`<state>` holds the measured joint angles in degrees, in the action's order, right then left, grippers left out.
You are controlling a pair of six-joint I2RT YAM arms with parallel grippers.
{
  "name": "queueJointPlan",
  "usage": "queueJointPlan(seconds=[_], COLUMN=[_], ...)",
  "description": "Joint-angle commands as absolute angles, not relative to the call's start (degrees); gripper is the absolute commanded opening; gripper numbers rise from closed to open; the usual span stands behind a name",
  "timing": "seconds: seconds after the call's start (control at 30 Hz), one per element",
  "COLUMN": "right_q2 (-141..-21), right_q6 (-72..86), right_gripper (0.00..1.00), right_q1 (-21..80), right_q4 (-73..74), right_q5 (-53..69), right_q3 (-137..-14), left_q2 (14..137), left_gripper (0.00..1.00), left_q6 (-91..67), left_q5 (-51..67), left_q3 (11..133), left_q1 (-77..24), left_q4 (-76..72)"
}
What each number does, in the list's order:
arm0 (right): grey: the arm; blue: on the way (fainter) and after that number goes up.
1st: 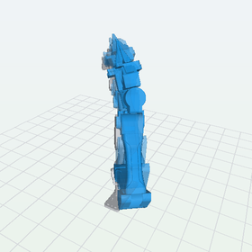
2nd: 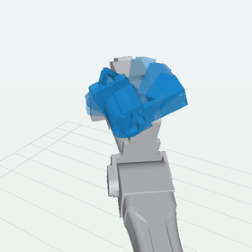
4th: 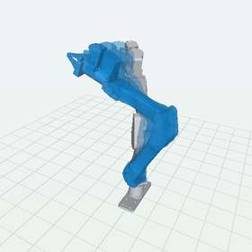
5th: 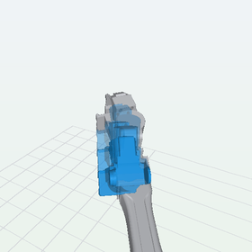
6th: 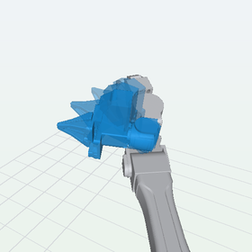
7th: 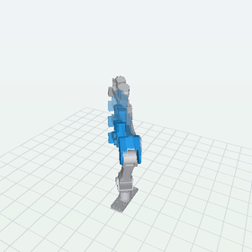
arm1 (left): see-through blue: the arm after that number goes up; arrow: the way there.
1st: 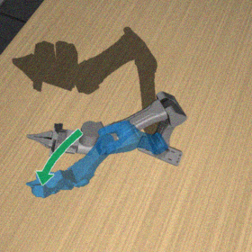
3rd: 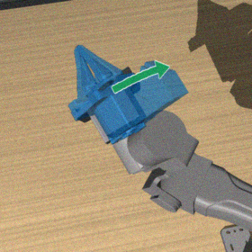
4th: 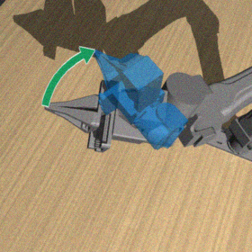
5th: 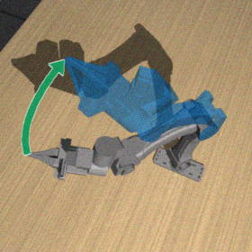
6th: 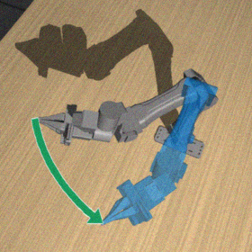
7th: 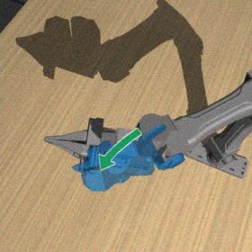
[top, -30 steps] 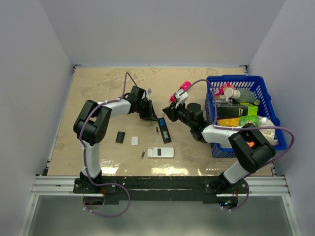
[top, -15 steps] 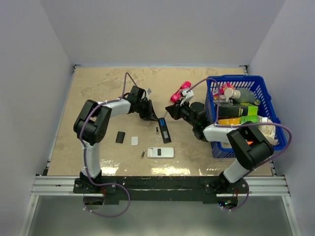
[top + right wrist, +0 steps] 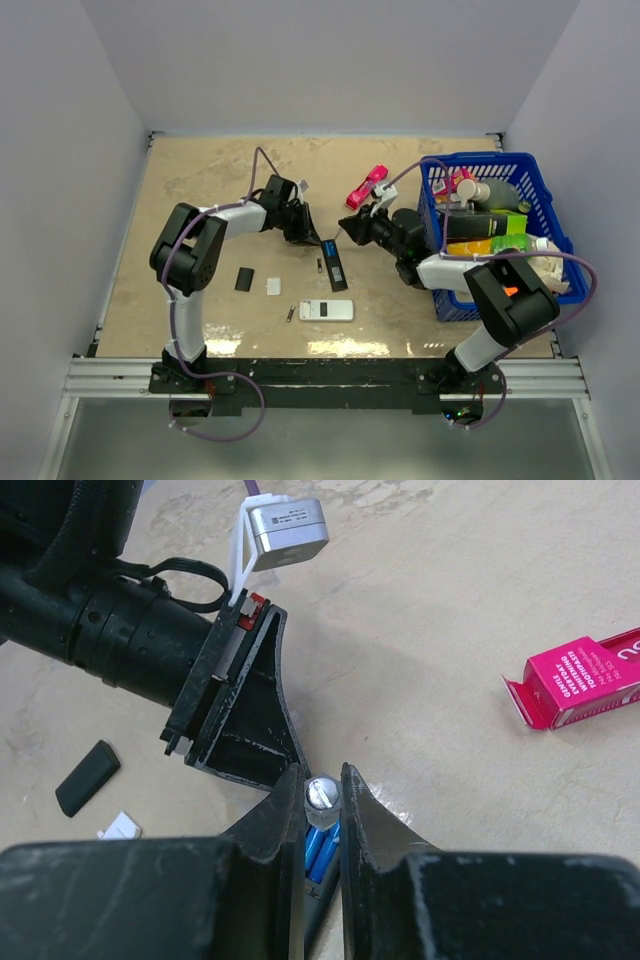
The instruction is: Unload the batteries from the remote control
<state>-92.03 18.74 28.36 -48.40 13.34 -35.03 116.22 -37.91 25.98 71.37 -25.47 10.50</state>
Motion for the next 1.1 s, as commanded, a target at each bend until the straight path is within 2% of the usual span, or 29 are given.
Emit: queueJointPlan(seconds=[0.0,0.37,0.63,0.77,0.87,1.07], right_q2=[-90.4,-89.8,-91.8,-94.2,-93.7,-95.4], right_q6=[15.7,10.2,5.9,10.6,17.5,20.7], right_gripper=[0.00,0.00,0.00,0.00,0.00,0.00], right_q1=[29.5,37.8,38.1,35.1,30.7,29.0], right_q4=[-35.5,-29.4,-25.1,-21.2,-27.8,-31.3], right_q5=[12.8,5.6,1.4,3.6,8.6,14.1], right_q3=[-34.2,-37.1,-39.6,-42.6,-39.0,-38.6], left_q2=[118.2,118.4,118.4,118.6,118.2,117.3], left_gripper=[0.19,0.19,0.19,0.18,0.18,0.18], left_q6=[-36.8,-37.3,-37.3,-37.2,-37.4,-37.2], left_q5=[21.5,23.2,23.6,23.4,22.2,18.8], left_q3=[69.8,67.9,67.2,66.2,65.8,63.9], left_q1=[-27.2,-27.2,-27.3,-27.3,-27.3,-27.3], left_q4=[14.2,12.4,11.8,11.6,12.1,13.9])
